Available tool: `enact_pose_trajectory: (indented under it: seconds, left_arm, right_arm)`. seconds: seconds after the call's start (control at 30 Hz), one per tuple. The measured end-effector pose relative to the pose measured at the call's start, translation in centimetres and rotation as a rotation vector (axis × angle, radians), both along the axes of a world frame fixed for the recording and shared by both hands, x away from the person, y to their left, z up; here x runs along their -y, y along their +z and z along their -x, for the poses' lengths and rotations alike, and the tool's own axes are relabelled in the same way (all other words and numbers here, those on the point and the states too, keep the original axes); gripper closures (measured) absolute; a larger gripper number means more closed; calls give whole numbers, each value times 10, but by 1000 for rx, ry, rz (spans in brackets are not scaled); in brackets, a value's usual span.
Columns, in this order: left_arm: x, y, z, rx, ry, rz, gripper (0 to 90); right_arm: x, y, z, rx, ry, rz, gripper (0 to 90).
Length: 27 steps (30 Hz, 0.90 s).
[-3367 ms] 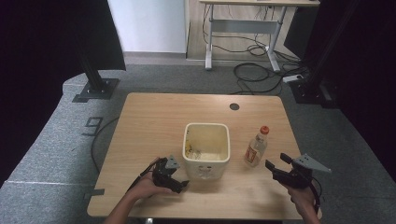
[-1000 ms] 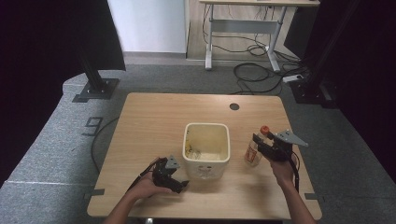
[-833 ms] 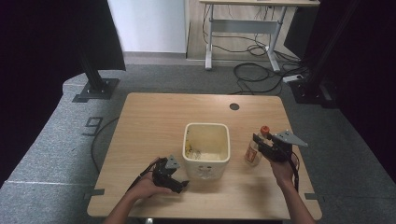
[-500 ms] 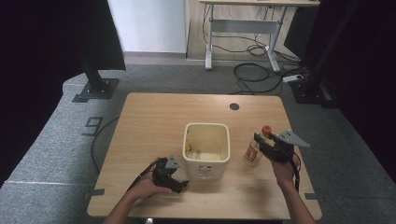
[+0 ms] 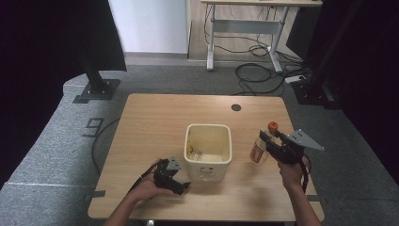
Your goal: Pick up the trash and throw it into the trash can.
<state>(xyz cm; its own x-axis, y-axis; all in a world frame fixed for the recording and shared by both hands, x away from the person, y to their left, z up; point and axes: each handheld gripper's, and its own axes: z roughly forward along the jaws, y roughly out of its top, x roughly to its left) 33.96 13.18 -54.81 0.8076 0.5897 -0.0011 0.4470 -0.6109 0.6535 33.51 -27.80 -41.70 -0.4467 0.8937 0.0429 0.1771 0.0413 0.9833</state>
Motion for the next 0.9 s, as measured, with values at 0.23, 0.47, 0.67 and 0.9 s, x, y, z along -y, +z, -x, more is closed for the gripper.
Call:
enact_pose_trajectory:
  seconds: [0.23,0.47,0.67,0.9]
  left_arm:
    - [0,0,0,-1,0,-1,0]
    - [0,0,0,-1,1,1,0]
    - [0,0,0,-2,-1,-1,0]
    - [0,0,0,-2,-2,-1,0]
  right_arm:
    - [0,10,8,30,8,-20,538]
    - [-4,23,17,69,34,-37,538]
    - [-11,34,26,97,61,-49,539]
    - [-19,42,30,107,91,-58,539]
